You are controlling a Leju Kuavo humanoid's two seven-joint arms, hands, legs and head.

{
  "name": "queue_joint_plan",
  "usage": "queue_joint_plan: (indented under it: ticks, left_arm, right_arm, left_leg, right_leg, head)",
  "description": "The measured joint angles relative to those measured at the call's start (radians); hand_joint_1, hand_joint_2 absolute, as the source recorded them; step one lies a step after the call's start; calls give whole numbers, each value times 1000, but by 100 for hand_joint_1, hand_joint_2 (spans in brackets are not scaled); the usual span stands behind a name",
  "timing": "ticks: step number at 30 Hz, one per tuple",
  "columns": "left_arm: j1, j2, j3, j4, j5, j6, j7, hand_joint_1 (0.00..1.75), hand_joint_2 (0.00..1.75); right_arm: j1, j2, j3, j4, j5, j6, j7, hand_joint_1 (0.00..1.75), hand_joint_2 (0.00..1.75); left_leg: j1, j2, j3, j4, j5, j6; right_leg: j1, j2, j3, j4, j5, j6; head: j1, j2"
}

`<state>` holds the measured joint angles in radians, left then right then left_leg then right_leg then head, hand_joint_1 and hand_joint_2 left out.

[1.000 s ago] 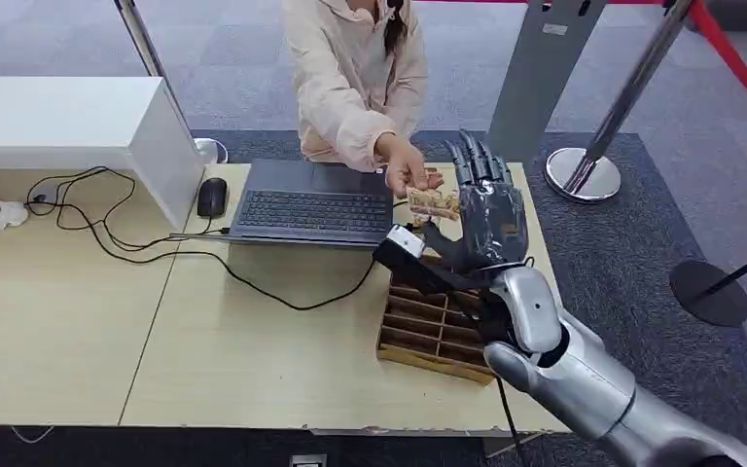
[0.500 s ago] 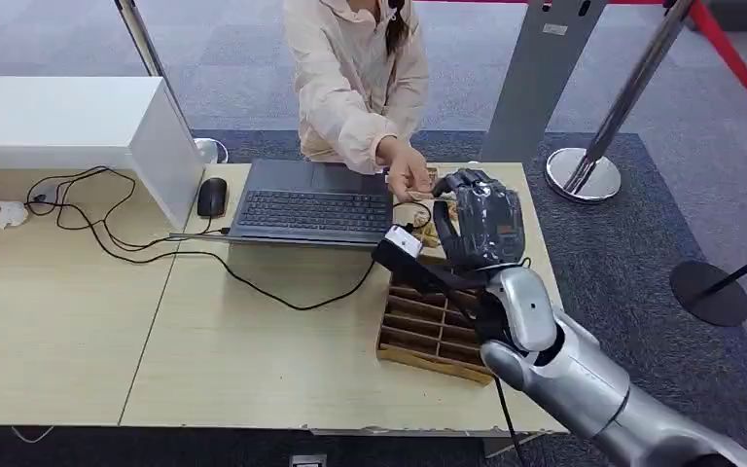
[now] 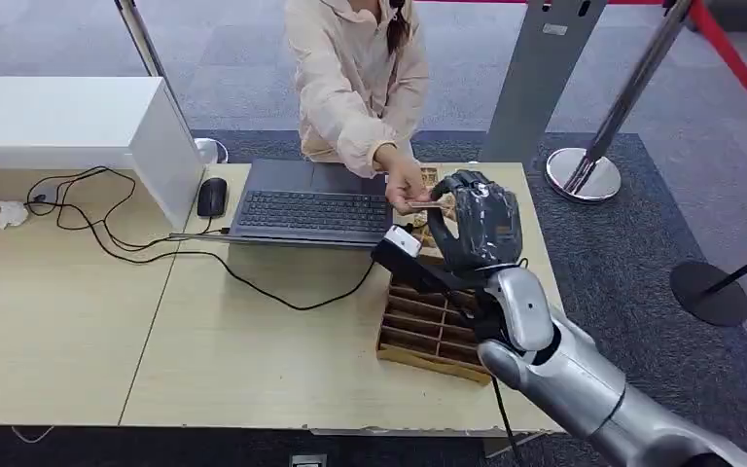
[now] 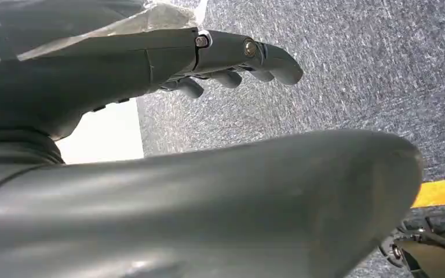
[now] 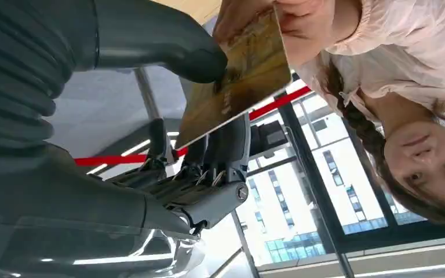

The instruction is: Pass the card to the sensor for recognition and then transmit it.

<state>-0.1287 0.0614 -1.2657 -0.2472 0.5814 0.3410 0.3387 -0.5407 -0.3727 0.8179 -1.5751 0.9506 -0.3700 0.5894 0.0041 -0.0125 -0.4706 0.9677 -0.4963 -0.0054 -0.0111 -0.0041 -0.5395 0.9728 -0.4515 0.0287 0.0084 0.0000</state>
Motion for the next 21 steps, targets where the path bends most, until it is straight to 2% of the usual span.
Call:
queue_joint_plan:
  ticks: [8,21]
  left_arm:
    - [0,2,0,0,10,2,7,0,0]
    - [4,2,0,0,26,9,14,0,0]
  right_arm:
    - [2,-1,-6,-17,6,-30,1,82,175]
    - [70,-56,-73,-185,38,-38,41,80,175]
  left_leg:
    - [0,0,0,0,0,0]
    - [0,0,1,0,0,0]
  right_leg:
    - [0,0,0,0,0,0]
    - [0,0,0,0,0,0]
  head:
    - [0,0]
    - [0,0]
